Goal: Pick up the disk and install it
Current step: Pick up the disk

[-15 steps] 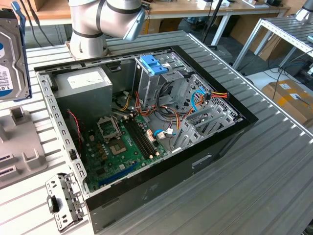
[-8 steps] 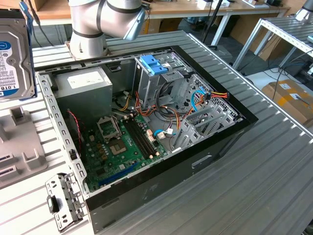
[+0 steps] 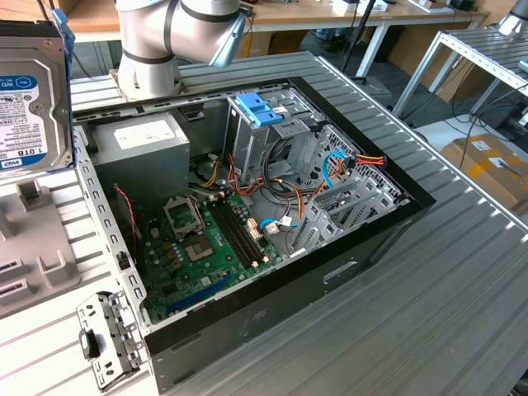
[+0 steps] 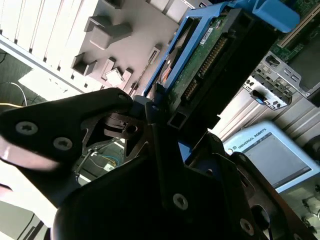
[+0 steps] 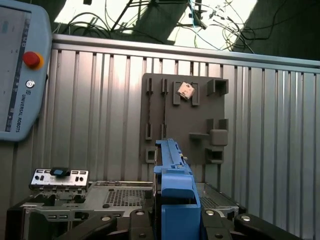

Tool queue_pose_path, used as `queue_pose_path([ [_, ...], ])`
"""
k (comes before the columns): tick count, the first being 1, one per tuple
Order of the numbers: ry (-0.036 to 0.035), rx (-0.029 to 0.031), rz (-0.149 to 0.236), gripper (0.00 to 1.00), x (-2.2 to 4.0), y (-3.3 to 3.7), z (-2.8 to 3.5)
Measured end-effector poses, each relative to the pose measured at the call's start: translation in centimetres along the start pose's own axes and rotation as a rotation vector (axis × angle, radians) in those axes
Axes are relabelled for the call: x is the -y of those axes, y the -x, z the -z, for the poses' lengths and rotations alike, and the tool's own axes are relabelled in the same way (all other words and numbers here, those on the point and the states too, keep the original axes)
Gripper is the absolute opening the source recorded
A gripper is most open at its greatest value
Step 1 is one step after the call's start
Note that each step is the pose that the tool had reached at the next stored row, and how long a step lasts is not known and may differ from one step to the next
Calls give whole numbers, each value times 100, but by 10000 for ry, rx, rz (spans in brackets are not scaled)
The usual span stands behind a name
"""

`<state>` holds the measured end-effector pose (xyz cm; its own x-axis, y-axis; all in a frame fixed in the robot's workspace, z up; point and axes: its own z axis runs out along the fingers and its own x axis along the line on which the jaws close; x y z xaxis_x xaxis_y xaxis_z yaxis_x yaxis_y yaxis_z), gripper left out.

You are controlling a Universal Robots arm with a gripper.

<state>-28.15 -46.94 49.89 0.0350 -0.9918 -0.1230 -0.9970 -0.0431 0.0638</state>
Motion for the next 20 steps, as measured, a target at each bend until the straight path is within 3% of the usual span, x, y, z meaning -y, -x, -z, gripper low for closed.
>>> queue_pose_path([
  [20,0,0,0,36,148,-158,16],
])
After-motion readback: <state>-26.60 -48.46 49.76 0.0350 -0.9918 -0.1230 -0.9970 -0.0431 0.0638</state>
